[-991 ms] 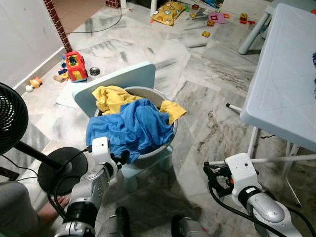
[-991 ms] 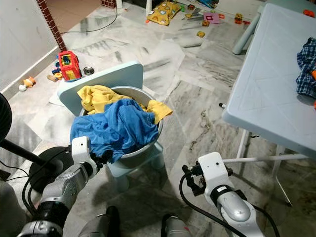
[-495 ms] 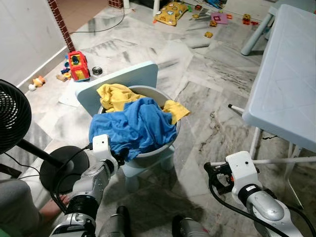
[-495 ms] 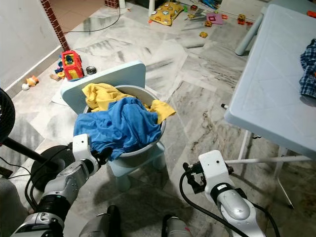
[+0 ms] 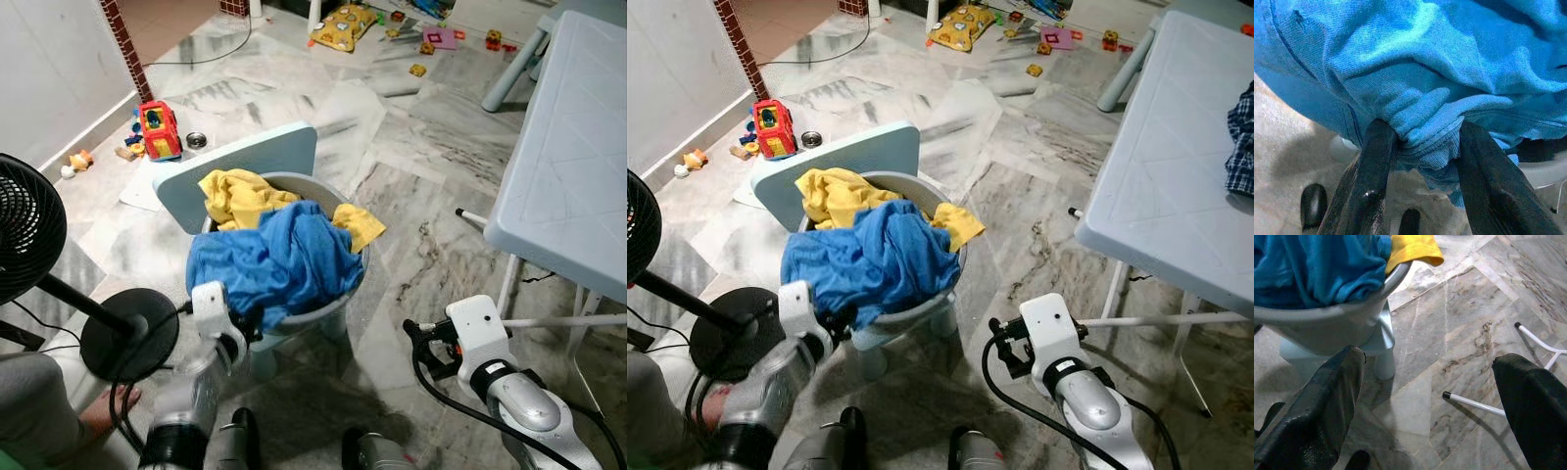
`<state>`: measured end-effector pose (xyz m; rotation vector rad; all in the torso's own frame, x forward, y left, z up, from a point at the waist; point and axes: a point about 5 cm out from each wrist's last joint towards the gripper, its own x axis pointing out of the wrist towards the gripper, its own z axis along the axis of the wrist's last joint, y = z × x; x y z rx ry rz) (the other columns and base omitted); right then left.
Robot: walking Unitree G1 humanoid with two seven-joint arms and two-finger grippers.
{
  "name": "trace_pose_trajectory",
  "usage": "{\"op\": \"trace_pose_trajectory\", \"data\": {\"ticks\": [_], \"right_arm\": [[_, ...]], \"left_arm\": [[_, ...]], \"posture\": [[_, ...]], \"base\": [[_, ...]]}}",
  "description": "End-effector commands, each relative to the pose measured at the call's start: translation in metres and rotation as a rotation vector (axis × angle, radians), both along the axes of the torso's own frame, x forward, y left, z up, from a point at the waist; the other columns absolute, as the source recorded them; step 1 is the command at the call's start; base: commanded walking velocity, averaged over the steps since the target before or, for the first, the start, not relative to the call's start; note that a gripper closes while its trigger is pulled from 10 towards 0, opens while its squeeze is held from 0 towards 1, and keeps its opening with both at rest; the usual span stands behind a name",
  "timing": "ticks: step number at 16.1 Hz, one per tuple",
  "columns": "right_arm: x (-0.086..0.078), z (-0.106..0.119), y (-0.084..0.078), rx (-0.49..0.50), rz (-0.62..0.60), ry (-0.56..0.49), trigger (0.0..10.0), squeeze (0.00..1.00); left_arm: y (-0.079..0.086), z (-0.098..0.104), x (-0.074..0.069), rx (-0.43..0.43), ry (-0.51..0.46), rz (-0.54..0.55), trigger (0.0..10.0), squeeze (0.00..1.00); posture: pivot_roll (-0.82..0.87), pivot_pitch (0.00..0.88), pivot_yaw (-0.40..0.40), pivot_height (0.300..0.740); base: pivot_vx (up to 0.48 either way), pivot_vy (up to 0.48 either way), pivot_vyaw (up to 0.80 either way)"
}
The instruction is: Hang hanger
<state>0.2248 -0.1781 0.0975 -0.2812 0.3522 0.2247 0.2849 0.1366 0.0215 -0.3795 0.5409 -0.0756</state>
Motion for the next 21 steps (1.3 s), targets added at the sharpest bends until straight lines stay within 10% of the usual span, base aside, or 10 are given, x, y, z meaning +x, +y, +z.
{"op": "trace_pose_trajectory", "data": {"ticks": [1,2,4,5,7,16,17,18,19,21], "right_arm": [[-0.002,-0.004,-0.003,-0.008,-0.008,0.018,10.0,0.0],[-0.002,-0.005,-0.003,-0.009,-0.007,0.017,10.0,0.0],[-0.001,-0.006,-0.003,-0.01,-0.006,0.018,10.0,0.0],[-0.001,-0.006,-0.003,-0.011,-0.005,0.017,10.0,0.0],[-0.001,-0.006,-0.004,-0.013,-0.005,0.016,10.0,0.0],[0.002,-0.005,-0.004,-0.017,-0.006,-0.003,10.0,0.0],[0.002,-0.005,-0.005,-0.017,-0.007,-0.005,10.0,0.0],[0.003,-0.005,-0.005,-0.017,-0.009,-0.005,10.0,0.0],[0.003,-0.005,-0.005,-0.017,-0.01,-0.005,10.0,0.0],[0.003,-0.006,-0.004,-0.014,-0.009,-0.006,10.0,0.0]], "left_arm": [[-0.005,-0.01,-0.01,0.022,0.057,-0.028,8.9,0.0],[-0.004,-0.009,-0.012,0.019,0.059,-0.021,5.0,0.0],[-0.002,-0.009,-0.013,0.031,0.073,-0.019,10.0,0.0],[0.0,-0.008,-0.013,0.028,0.072,-0.011,10.0,0.0],[0.005,-0.007,-0.011,0.024,0.071,0.018,10.0,1.0],[0.019,-0.005,-0.008,0.11,0.066,0.096,10.0,0.92],[0.017,0.004,-0.004,0.121,0.026,0.085,10.0,0.0],[0.016,0.01,-0.003,0.121,0.005,0.089,2.8,0.0],[0.014,0.015,-0.001,0.104,-0.009,0.089,0.0,0.0],[0.013,0.017,0.0,0.102,-0.014,0.086,0.0,0.0]], "posture": [[-0.25,0.233,-0.029,0.74],[-0.24,0.233,-0.03,0.74],[-0.25,0.231,-0.032,0.74],[-0.25,0.231,-0.031,0.74],[-0.25,0.23,-0.031,0.74],[-0.25,0.224,-0.033,0.74],[-0.25,0.221,-0.029,0.74],[-0.25,0.22,-0.029,0.74],[-0.25,0.22,-0.028,0.74],[-0.25,0.22,-0.028,0.74]], "base": [[0.0,0.0,0.0],[0.0,0.0,0.0],[0.0,0.0,0.0],[0.0,0.0,0.0],[0.0,0.0,0.0],[0.0,0.0,0.0],[0.0,0.0,0.0],[0.0,0.0,0.0],[0.0,0.0,0.0],[0.0,0.0,0.0]]}}
